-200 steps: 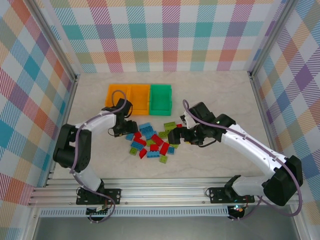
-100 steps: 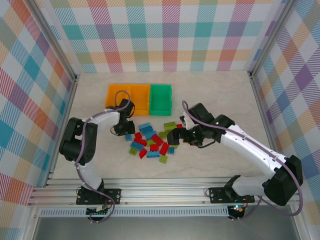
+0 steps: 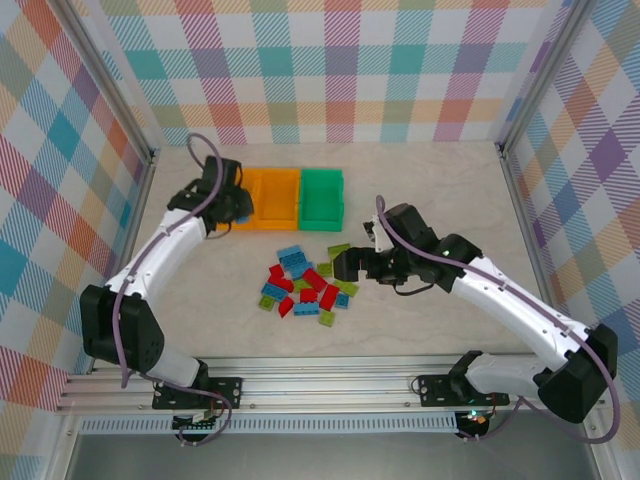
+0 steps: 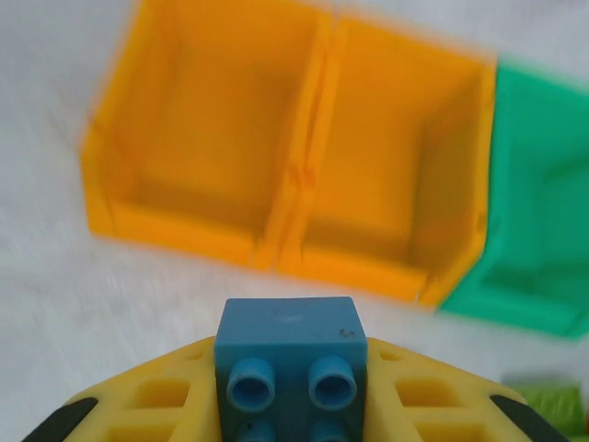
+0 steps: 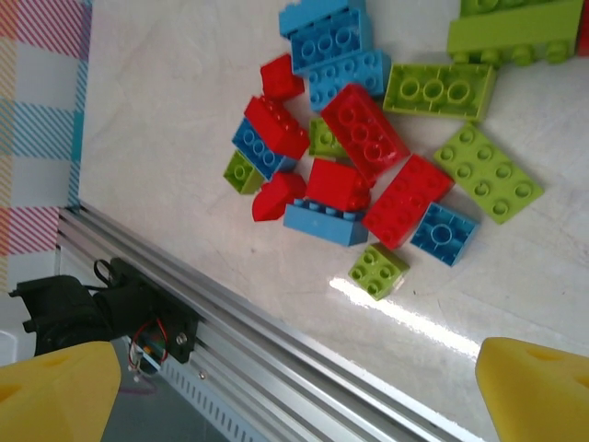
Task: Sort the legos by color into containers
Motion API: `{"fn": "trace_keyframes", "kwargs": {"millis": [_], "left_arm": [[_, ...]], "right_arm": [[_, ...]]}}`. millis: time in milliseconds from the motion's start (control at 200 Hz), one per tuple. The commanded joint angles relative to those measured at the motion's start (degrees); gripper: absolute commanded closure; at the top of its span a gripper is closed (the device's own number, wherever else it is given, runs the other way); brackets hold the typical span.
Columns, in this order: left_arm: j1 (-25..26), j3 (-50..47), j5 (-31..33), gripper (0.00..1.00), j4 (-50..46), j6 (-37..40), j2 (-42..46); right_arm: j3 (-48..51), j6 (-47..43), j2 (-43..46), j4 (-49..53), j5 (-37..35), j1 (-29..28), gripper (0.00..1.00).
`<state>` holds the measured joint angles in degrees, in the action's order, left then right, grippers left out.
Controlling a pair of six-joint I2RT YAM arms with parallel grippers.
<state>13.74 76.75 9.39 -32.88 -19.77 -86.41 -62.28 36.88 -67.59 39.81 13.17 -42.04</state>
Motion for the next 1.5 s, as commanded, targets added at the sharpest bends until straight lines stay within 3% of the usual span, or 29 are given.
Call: {"fn": "trace_keyframes", "kwargs": {"millis": [0,315,600,655,775,910,1030,1175,1260,1360,1495], "left_arm": [[-4.1,6.2,3.0,0.76,2.4,1.4,-7.3],[-7.9,24.2,-0.7,0.73,-1.5,1.2,-29.4],[-8.2,23.6,-1.6,0.52,-2.9,0.7,-27.1],[-8.2,23.4,-2.1,0.47,-3.3,1.0,-25.2],[-8.2,21.7,-4.4,0.49,-5.6,0.9,-18.3],[-6.6,9.9,-12.6,0.46,-0.4,-0.7,-0.6],[-0.5,0.6,-18.8,0.45,2.5,2.3,14.9],[8.4,-3.7,-25.5,0.42,-2.3,13.5,25.3],[11.4,-4.8,-28.8,0.34,-7.5,22.5,29.1],[12.5,-10.8,-30.0,0.26,-8.5,34.0,34.9],[13.1,-21.3,-36.5,0.05,-6.5,49.9,41.3]], "right_arm": [[-1.7,1.7,0.5,-0.8,-1.4,-0.2,0.0],[-1.3,3.1,2.6,0.6,-1.5,-0.3,0.01],[-0.2,2.8,3.2,1.1,-3.7,-0.3,0.01],[-0.5,2.8,2.4,1.3,-4.2,-0.3,0.0],[-0.4,2.3,0.5,0.6,-5.1,-0.3,0.0],[-1.9,1.0,-3.9,3.4,-14.9,-0.1,0.0],[-4.2,-0.4,-12.4,4.5,-19.3,3.3,0.0],[-7.0,-5.7,-22.0,-0.1,-18.9,4.6,0.04],[-11.0,-6.2,-28.1,0.8,-19.4,4.6,0.07],[-15.9,1.8,-34.1,3.0,-22.5,4.7,0.05],[-23.7,13.0,-41.9,9.5,-25.2,5.6,0.13]]}}
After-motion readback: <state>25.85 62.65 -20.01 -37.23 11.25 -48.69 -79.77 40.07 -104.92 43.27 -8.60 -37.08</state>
